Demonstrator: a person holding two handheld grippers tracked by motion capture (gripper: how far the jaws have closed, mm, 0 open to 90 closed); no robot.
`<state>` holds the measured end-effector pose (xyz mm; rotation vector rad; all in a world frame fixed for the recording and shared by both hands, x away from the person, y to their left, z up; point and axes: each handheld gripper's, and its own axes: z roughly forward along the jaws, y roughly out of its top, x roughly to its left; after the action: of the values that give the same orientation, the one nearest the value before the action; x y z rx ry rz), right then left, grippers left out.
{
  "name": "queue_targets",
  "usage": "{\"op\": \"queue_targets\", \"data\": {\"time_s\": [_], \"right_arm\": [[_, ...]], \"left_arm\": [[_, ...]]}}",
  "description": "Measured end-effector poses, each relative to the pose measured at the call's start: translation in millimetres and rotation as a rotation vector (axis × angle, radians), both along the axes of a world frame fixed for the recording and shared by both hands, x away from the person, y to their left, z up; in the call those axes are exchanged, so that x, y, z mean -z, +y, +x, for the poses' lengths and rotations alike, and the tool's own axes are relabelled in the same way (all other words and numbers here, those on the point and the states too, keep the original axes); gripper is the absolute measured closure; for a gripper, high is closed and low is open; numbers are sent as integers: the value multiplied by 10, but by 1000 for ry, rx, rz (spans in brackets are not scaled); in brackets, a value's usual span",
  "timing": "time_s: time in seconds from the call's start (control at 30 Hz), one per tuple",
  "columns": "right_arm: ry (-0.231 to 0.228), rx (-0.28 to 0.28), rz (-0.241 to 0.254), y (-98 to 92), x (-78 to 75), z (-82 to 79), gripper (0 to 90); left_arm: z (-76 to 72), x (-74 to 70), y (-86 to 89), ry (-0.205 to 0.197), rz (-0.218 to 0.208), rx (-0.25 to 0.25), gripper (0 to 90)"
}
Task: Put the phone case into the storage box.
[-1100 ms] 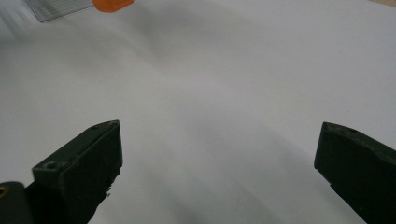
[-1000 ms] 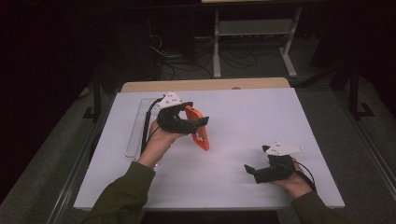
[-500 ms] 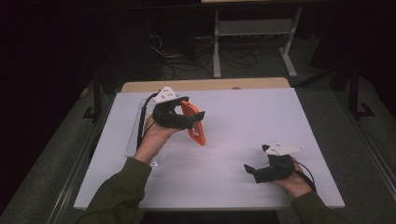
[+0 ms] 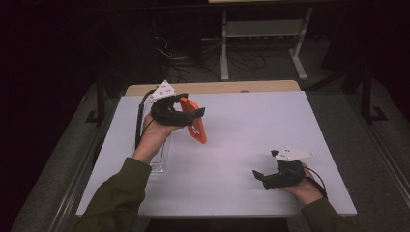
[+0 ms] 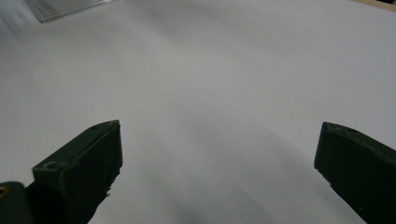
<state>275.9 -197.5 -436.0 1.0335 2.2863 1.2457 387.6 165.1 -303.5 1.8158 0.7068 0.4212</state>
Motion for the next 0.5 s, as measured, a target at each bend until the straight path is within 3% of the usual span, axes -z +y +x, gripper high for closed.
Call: {"op": "queue_targets", "data": {"time_s": [0.5], "right_arm": [[-2,2,-5,9,9,7,4]], "left_arm": [[152,-118,149,-10,29,-42,145]]}}
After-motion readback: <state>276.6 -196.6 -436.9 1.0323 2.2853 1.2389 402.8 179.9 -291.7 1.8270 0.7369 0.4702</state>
